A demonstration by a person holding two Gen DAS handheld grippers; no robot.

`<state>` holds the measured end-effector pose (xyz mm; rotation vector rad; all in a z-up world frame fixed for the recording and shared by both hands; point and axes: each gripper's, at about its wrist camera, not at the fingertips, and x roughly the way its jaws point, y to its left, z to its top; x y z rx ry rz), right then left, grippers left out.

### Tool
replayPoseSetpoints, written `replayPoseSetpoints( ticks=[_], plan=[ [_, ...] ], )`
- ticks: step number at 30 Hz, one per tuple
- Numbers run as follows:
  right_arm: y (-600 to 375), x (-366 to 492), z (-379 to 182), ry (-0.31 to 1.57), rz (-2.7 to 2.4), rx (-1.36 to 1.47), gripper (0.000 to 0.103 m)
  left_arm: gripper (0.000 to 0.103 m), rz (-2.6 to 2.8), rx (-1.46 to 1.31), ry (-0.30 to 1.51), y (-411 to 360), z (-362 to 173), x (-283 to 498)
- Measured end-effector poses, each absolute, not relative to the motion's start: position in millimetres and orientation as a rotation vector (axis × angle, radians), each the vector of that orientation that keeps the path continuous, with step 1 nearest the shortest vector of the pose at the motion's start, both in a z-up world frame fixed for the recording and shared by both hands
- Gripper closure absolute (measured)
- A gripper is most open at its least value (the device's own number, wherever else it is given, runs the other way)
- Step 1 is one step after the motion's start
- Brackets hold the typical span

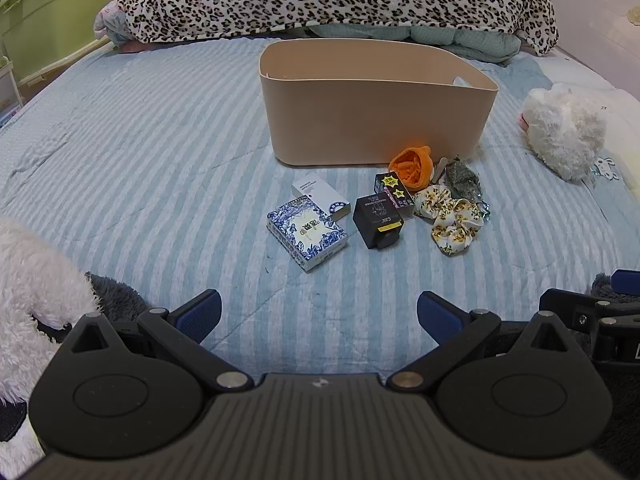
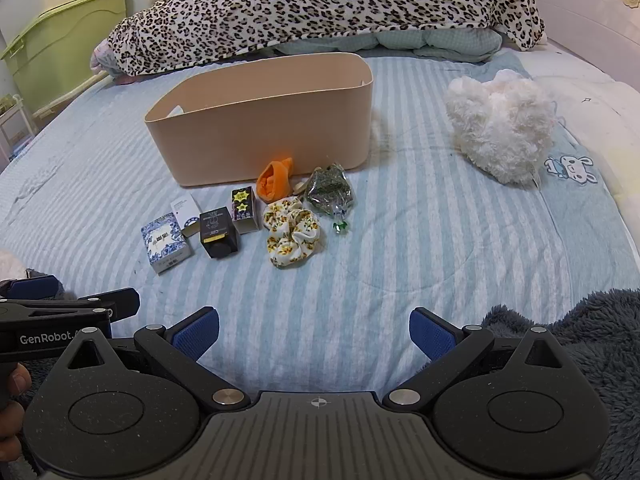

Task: Organize objects
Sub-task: 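Move both tools toward the small items in front of the basket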

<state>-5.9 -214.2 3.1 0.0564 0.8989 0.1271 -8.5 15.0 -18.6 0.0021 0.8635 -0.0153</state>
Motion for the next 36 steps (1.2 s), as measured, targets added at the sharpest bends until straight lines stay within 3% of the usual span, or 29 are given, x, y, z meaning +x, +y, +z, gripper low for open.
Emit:
replayPoseSetpoints(
  ticks=[36],
  plan=[
    [-210.7, 8.5, 0.1, 0.922, 0.107, 0.036, 0.000, 0.000, -0.011, 0.008, 0.900, 18.4, -26.3, 2.2]
  ],
)
